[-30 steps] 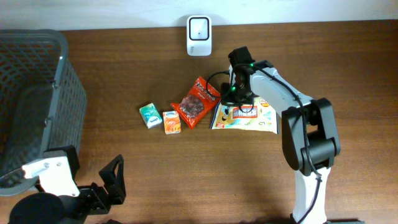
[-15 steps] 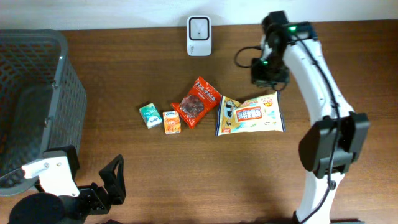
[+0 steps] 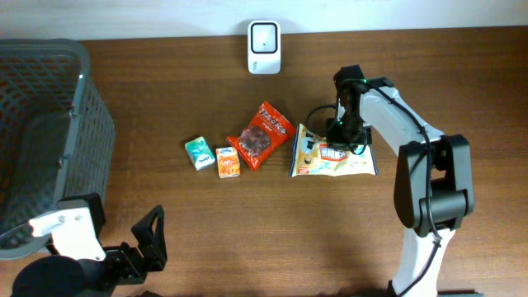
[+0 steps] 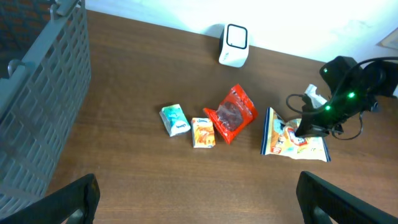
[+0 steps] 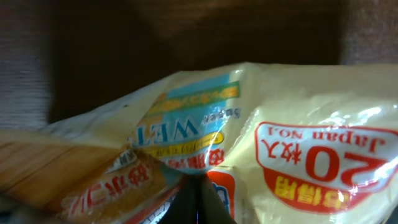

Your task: Scan the item barcode

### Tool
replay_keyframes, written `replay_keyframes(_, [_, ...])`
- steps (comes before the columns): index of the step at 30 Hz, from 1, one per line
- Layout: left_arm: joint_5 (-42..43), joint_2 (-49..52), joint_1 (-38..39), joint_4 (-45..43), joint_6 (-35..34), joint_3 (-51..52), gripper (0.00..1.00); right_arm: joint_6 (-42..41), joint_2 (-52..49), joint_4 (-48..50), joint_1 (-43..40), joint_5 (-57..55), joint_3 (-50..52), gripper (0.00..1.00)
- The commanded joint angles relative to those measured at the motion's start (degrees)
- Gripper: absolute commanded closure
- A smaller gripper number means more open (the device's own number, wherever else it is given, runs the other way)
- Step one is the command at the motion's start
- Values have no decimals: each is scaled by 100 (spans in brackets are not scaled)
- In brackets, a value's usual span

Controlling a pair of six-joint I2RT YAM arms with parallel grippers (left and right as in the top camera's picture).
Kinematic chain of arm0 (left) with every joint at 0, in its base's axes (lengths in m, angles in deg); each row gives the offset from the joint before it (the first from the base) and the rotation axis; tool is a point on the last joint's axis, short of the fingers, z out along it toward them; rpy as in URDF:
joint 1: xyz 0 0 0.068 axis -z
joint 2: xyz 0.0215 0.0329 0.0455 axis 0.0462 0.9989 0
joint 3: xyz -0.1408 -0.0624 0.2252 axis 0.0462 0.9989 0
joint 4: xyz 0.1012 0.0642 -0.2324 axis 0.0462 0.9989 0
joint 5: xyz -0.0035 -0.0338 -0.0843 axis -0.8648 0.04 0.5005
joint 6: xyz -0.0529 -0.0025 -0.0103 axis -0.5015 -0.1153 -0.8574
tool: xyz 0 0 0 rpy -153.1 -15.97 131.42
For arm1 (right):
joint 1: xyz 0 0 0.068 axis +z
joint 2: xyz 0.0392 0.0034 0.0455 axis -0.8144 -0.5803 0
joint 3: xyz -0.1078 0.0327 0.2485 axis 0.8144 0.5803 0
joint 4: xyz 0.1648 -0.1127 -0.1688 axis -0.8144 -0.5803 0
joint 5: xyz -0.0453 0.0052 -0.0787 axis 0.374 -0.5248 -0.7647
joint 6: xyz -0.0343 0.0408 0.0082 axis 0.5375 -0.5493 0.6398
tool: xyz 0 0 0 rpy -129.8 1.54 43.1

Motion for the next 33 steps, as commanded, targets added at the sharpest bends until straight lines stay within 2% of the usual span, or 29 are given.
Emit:
replay_keyframes(1, [39, 0, -28, -9, -50, 20, 1, -275, -52, -258, -251, -1047, 90, 96])
replay_keyframes(4, [39, 0, -28, -11, -50, 20, 1, -262, -7, -1012, -455, -820, -560, 96])
replay_keyframes(6, [39, 0, -28, -9, -50, 20, 1, 83, -2, -1700, -546, -573, -1268, 96])
replay_keyframes(10, [39, 0, -28, -9, -52, 20, 1, 208, -2, -2476, -573, -203, -2157, 94])
replay_keyframes(15, [39, 0, -28, -9, -50, 20, 1, 566, -20, -2656, -542, 850, -2286, 73])
replay_keyframes(18, [39, 0, -28, -9, -50, 20, 1, 614, -22, -2653, -415, 922, -2046, 68])
replay_keyframes(19, [39, 0, -28, -9, -50, 20, 1, 614, -26, -2647, -328, 918, -1882, 57])
replay_keyframes(20, [39, 0, -28, -9, -52, 20, 1, 612, -26, -2640, -273, 905, -1781, 52])
replay_keyframes(24, [39, 0, -28, -9, -52, 20, 1, 667, -26, -2404, 37, 857, -1241, 0])
replay_keyframes(30, [39, 0, -28, -9, -50, 20, 1, 737, -68, -1971, 636, 385, -852, 1])
replay_keyframes(33, [39, 0, -28, -9, -50, 20, 1, -199, -70, -1696, 1003, -455, -852, 1])
